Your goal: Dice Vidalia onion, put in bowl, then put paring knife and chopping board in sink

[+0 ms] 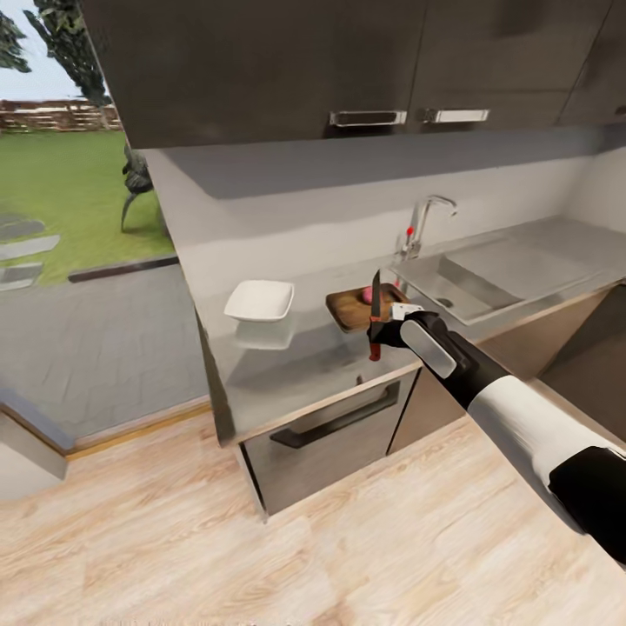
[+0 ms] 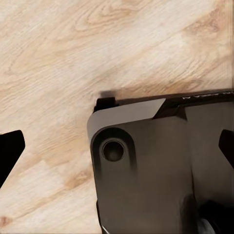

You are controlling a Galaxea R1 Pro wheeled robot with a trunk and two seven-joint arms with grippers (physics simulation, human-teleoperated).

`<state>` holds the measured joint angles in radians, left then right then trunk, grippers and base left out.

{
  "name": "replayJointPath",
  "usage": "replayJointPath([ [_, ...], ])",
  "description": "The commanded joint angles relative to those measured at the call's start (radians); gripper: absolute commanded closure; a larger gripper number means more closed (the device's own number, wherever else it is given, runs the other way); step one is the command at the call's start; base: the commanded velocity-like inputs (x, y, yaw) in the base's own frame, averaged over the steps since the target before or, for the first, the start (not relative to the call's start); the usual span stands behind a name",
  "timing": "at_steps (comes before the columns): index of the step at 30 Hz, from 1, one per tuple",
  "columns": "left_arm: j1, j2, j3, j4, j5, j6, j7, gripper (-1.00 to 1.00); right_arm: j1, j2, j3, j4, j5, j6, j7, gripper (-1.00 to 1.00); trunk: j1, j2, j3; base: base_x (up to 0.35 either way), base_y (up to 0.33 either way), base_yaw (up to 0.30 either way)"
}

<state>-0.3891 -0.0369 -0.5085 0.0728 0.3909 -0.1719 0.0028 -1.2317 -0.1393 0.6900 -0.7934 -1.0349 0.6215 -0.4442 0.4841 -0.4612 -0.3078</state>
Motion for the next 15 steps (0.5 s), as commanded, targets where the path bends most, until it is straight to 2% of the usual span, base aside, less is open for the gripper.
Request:
replayJointPath([
  [1,-0.002,-0.001,-0.008,0.005,0.006,-0.008,0.000,-1.00,-0.001,-0.002,0.013,-0.003,-0.010,0.000,-0.010,1.00,0.000,-0.002,-0.003,0.000,-0.319,0.215],
  [15,-0.002,-0.001,-0.008,0.005,0.006,-0.008,0.000,-1.00,-0.001,-0.002,0.025,-0.003,-0.010,-0.002,-0.008,1.00,0.000,-0.002,-0.019,0.000,-0.319,0.215],
])
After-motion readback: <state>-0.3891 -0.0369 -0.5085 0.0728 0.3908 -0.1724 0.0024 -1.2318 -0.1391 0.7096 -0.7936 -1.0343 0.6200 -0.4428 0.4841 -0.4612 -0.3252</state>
